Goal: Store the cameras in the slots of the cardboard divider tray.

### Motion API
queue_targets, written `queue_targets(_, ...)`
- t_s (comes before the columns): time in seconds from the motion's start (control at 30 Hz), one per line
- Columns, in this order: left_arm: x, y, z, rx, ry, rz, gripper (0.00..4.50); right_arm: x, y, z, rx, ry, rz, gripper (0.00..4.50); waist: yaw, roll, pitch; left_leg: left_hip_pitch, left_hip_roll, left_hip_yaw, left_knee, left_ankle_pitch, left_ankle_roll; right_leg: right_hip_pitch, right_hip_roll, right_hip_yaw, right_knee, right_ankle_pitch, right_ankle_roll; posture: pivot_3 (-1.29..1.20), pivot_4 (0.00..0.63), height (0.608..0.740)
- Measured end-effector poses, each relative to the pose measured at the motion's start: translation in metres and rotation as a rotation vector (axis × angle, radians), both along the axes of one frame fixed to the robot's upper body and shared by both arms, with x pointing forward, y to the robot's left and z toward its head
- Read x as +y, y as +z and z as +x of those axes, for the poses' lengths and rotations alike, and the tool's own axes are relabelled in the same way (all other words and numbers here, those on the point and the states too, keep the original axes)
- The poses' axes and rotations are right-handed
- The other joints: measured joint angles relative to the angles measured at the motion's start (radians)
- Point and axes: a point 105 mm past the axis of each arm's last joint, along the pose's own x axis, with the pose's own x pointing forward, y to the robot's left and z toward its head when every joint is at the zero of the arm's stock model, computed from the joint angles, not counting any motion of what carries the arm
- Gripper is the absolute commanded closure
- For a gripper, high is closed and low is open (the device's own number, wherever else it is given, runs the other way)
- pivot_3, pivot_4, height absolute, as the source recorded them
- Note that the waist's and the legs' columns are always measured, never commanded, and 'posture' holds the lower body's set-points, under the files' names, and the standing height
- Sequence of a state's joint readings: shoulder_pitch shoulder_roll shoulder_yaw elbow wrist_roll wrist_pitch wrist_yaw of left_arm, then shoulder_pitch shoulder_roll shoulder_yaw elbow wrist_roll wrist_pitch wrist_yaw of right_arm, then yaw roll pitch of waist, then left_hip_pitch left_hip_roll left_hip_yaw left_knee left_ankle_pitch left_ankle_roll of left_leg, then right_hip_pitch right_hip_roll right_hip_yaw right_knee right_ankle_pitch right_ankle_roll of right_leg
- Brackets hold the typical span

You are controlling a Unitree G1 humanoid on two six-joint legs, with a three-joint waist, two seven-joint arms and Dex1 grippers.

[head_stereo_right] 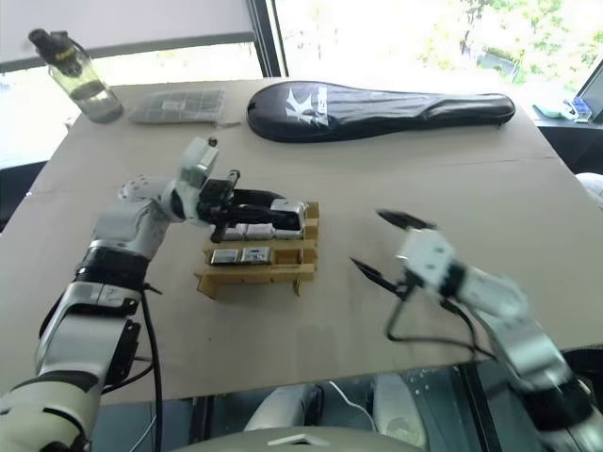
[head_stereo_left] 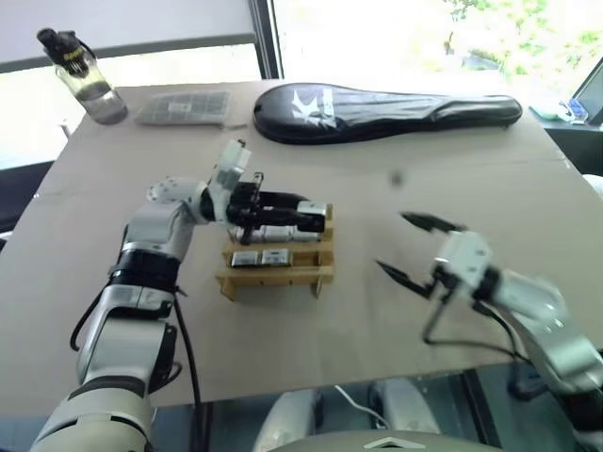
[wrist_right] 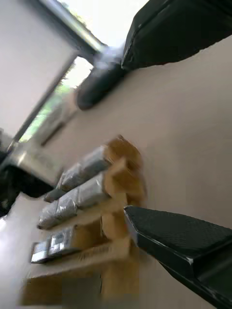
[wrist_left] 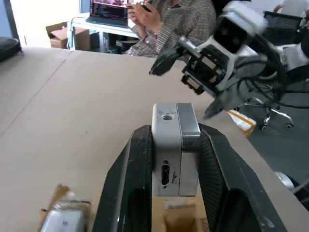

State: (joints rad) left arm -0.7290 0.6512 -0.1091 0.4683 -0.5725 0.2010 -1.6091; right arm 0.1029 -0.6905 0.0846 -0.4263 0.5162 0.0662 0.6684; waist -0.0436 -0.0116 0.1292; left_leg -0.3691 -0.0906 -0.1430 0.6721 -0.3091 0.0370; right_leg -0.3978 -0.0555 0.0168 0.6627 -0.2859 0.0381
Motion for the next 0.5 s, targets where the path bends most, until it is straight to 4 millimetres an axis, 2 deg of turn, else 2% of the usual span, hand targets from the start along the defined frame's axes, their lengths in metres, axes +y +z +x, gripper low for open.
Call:
queue_targets(0.07, 0.002, -0.010, -0.004, 0.004, 0.001, 0.008, 3.78, -0.012, -0.008, -0.022, 0.155, -0.005, 0.108, 0.00, 0.002, 0.000, 0.000, 0.001, 0.000, 0.000, -0.001, 0.000, 0.000, 0.001, 0.000, 0.001, 0.001, 0.000, 0.000, 0.00, 0.150, 0.740)
queue_targets(0.13, 0.003, -0.014, -0.008, -0.004, -0.004, 0.017, 3.78, -0.016, -0.005, -0.041, 0.224, 0.036, 0.158, 0.00, 0.004, 0.000, 0.000, 0.007, 0.000, 0.000, -0.001, 0.000, 0.000, 0.006, 0.000, 0.002, 0.001, 0.001, 0.002, 0.00, 0.150, 0.740)
queue_targets(0.27, 0.003, -0.014, -0.009, -0.039, -0.009, 0.023, 3.78, -0.022, 0.002, -0.057, 0.202, 0.082, 0.175, 0.00, 0.015, -0.001, 0.000, 0.010, -0.001, 0.000, 0.000, -0.001, 0.001, 0.010, 0.000, 0.001, 0.000, 0.002, 0.003, 0.00, 0.150, 0.740)
queue_targets(0.4, 0.005, -0.027, -0.015, -0.069, -0.014, 0.059, 3.78, -0.020, 0.003, -0.080, 0.146, 0.202, 0.178, 0.00, 0.029, -0.001, 0.000, 0.008, -0.001, 0.000, 0.000, -0.001, 0.001, 0.007, 0.000, 0.001, -0.001, 0.002, 0.003, 0.00, 0.150, 0.740)
queue_targets(0.5, 0.005, -0.028, -0.015, -0.081, -0.014, 0.059, 3.78, -0.019, 0.003, -0.084, 0.132, 0.241, 0.164, 0.00, 0.033, -0.001, 0.000, 0.007, -0.001, 0.000, 0.000, -0.001, 0.001, 0.007, 0.000, 0.001, -0.001, 0.002, 0.003, 0.00, 0.150, 0.740)
